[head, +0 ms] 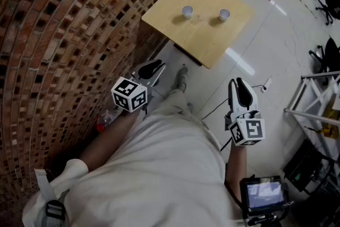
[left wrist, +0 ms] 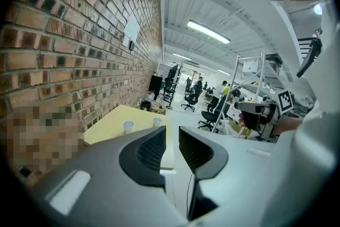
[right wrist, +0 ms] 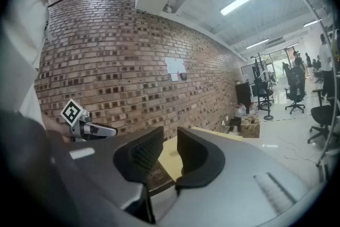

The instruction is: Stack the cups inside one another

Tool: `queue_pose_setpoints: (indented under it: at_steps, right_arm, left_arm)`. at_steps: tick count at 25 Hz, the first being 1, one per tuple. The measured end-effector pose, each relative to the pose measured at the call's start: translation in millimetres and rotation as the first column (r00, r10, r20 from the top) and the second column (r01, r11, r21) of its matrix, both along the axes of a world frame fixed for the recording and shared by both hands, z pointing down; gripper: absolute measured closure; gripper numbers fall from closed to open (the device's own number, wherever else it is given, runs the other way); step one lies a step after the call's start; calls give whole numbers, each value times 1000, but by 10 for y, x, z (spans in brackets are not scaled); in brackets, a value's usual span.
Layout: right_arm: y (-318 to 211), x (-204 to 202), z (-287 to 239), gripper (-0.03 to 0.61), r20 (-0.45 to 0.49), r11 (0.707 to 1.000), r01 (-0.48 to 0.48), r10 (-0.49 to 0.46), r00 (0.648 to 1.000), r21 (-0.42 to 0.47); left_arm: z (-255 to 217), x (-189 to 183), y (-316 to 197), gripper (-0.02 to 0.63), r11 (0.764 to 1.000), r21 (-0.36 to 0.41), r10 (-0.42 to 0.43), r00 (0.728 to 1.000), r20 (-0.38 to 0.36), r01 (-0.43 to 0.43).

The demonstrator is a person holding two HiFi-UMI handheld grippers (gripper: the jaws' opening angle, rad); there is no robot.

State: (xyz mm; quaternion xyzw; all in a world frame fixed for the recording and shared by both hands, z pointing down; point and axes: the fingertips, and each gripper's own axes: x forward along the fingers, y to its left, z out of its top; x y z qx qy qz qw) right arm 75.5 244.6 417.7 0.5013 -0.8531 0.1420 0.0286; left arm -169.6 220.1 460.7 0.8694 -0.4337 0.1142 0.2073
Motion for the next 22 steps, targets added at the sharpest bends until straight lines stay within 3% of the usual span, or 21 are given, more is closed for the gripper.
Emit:
queue_pose_setpoints:
  at_steps: [10, 22]
  right_arm:
    - [-911, -176, 4, 503, -4, 1000, -30, 30, 1000, -10]
    - [-1926, -350, 110, 503, -38, 997, -49, 47, 998, -67]
  left_arm:
    - [186, -139, -956, 505, 998, -12, 69, 996, 64, -69]
    - [654, -251, -2074, 463, 984, -72, 177, 963, 203, -165]
